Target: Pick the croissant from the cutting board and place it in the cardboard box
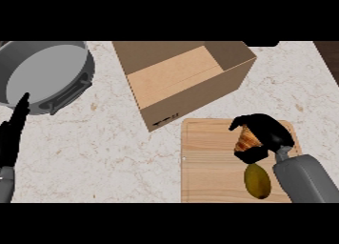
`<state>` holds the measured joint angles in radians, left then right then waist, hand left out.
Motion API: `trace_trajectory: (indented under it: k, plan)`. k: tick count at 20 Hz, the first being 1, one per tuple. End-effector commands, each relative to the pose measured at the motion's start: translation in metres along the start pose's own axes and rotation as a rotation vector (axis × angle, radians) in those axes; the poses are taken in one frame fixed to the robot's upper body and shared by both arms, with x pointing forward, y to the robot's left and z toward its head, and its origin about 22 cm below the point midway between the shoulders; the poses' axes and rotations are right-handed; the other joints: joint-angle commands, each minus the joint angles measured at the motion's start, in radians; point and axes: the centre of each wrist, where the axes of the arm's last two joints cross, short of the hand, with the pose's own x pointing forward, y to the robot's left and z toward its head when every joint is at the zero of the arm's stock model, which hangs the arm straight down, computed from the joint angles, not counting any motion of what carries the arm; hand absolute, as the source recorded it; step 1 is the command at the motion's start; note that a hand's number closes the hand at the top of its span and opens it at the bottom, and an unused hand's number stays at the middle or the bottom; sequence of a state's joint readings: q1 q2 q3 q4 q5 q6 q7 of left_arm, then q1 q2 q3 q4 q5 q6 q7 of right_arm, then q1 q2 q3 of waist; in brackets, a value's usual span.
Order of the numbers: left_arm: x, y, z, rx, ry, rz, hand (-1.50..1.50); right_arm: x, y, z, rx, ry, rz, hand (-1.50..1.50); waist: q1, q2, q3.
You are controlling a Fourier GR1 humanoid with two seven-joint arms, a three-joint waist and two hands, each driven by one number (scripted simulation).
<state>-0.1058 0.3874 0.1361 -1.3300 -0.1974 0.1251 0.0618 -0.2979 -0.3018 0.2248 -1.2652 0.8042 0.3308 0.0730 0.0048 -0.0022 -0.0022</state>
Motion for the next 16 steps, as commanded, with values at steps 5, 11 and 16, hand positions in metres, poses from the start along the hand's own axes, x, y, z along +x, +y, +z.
trace_trajectory:
  k: [5,11,16]
  plan:
    - [-0.003,0.001,-0.013,-0.007,0.002,0.007,0.0,-0.012,-0.005,-0.017,-0.172,-0.002,0.097,1.5,-0.002,0.004,0.002]
    - [-0.024,0.0,0.023,0.001,0.02,0.013,0.0,-0.02,-0.009,0.011,-0.329,0.224,0.055,1.5,-0.006,-0.002,0.002]
    - [-0.001,0.002,0.0,0.021,0.007,-0.012,0.0,-0.007,-0.041,0.022,-0.505,0.379,0.112,1.5,-0.014,0.0,0.001]
